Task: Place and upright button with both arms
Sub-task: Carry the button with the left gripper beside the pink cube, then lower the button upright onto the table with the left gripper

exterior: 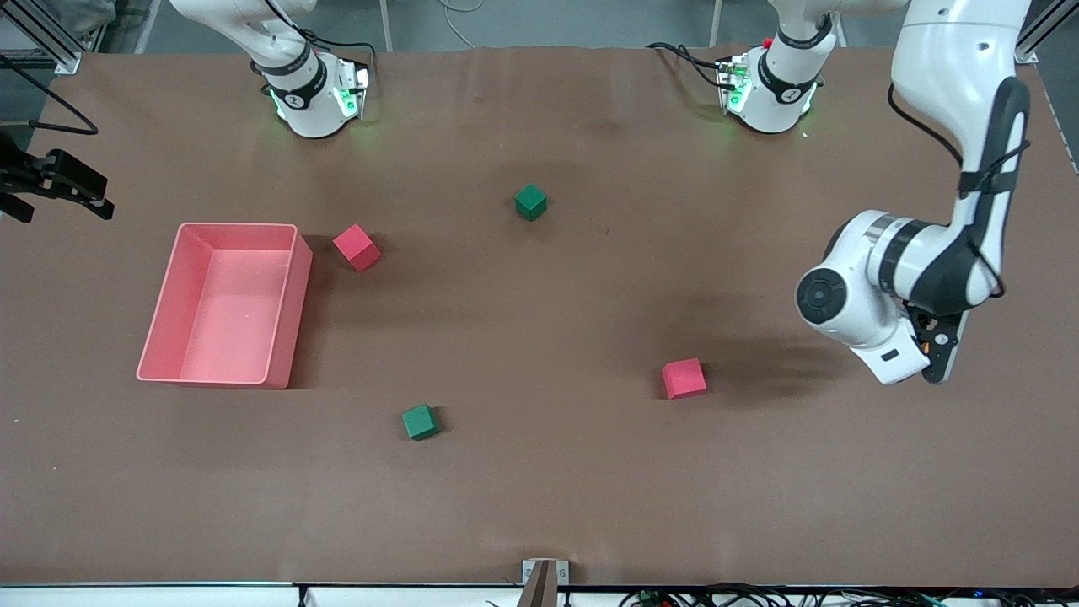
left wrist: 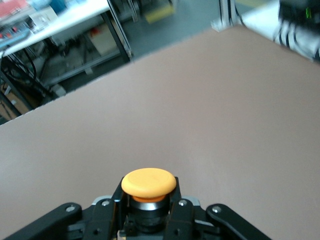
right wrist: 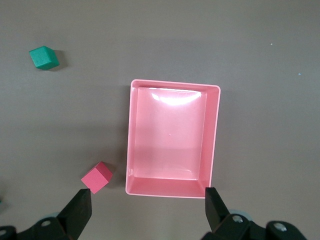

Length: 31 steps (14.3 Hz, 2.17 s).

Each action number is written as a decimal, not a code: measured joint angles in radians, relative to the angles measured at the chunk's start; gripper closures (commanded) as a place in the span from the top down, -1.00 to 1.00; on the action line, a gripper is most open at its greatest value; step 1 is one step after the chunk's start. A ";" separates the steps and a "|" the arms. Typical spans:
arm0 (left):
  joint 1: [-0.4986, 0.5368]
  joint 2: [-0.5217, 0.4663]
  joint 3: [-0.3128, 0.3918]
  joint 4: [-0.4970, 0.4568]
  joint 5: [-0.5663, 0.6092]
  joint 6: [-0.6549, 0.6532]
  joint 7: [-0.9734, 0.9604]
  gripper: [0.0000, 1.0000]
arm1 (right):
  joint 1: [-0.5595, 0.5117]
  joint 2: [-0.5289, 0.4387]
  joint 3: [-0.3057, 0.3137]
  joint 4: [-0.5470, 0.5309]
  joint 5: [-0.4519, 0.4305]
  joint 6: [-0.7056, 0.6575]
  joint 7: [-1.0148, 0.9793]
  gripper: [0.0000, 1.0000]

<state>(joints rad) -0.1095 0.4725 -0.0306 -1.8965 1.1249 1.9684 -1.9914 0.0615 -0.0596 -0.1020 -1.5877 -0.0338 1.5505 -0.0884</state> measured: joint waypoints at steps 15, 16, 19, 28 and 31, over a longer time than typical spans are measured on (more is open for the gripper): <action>0.035 0.330 0.007 -0.014 0.488 -0.282 -0.719 -0.99 | -0.016 0.000 -0.011 0.000 0.000 0.016 -0.016 1.00; 0.033 0.340 0.007 -0.013 0.488 -0.283 -0.723 -0.99 | -0.016 0.000 -0.011 0.000 0.000 0.018 -0.017 1.00; 0.032 0.362 0.007 -0.008 0.488 -0.284 -0.729 -0.99 | -0.016 0.000 -0.010 0.000 0.000 0.025 -0.017 1.00; 0.028 0.373 0.005 0.011 0.488 -0.293 -0.731 1.00 | -0.016 0.001 -0.004 0.000 0.000 0.025 -0.018 1.00; 0.027 0.373 0.005 0.013 0.488 -0.296 -0.725 1.00 | -0.016 0.001 -0.003 -0.001 0.000 0.025 -0.018 1.00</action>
<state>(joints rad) -0.0829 0.8451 -0.0253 -1.8831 1.6127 1.6725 -2.7163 0.0457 -0.0582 -0.1045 -1.5883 -0.0338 1.5755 -0.1061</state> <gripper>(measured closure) 0.062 0.000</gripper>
